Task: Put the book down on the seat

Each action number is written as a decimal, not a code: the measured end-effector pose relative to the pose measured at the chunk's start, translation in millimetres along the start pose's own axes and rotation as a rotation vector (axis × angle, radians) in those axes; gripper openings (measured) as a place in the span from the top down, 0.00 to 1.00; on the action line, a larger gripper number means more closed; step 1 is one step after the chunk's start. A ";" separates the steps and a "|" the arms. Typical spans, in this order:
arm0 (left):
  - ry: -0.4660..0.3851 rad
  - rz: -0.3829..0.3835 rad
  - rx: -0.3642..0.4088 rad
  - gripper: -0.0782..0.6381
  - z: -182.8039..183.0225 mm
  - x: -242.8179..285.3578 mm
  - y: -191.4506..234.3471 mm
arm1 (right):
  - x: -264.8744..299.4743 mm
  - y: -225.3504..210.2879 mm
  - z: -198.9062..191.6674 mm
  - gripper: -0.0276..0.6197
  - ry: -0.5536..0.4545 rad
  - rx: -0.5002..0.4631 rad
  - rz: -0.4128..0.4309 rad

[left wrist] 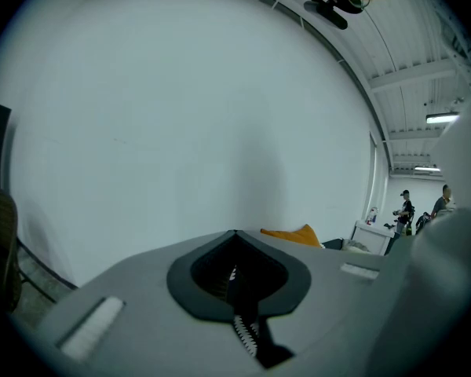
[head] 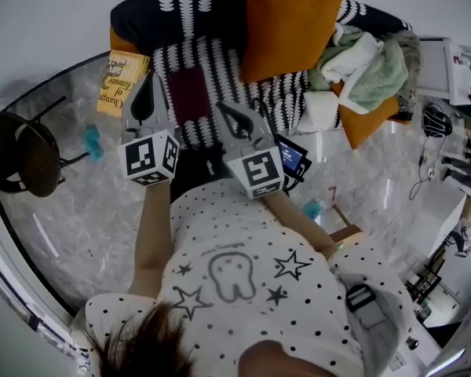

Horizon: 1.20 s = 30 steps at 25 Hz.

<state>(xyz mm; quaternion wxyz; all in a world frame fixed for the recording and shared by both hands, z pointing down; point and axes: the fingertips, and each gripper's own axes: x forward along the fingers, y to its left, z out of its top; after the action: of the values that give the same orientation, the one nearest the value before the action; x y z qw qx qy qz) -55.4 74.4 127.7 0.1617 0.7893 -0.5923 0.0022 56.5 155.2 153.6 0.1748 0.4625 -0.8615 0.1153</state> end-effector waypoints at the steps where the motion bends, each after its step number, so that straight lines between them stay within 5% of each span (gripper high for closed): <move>1: -0.001 -0.009 0.006 0.89 1.7 -4.0 -3.0 | -0.1 -0.3 1.6 0.95 -0.004 -0.002 0.002; 19: -0.049 -0.056 0.063 0.89 30.0 -55.2 -37.7 | -10.1 -2.9 31.1 0.95 -0.059 -0.071 0.056; 30: -0.018 -0.155 0.114 0.89 21.6 -72.8 -65.9 | -13.3 -13.3 39.2 0.95 -0.094 -0.074 0.067</move>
<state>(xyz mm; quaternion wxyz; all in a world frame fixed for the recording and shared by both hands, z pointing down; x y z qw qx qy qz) -19.5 153.1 76.4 0.1109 0.8406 -0.5300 0.0162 66.8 143.9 112.9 0.1470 0.4314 -0.8876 0.0673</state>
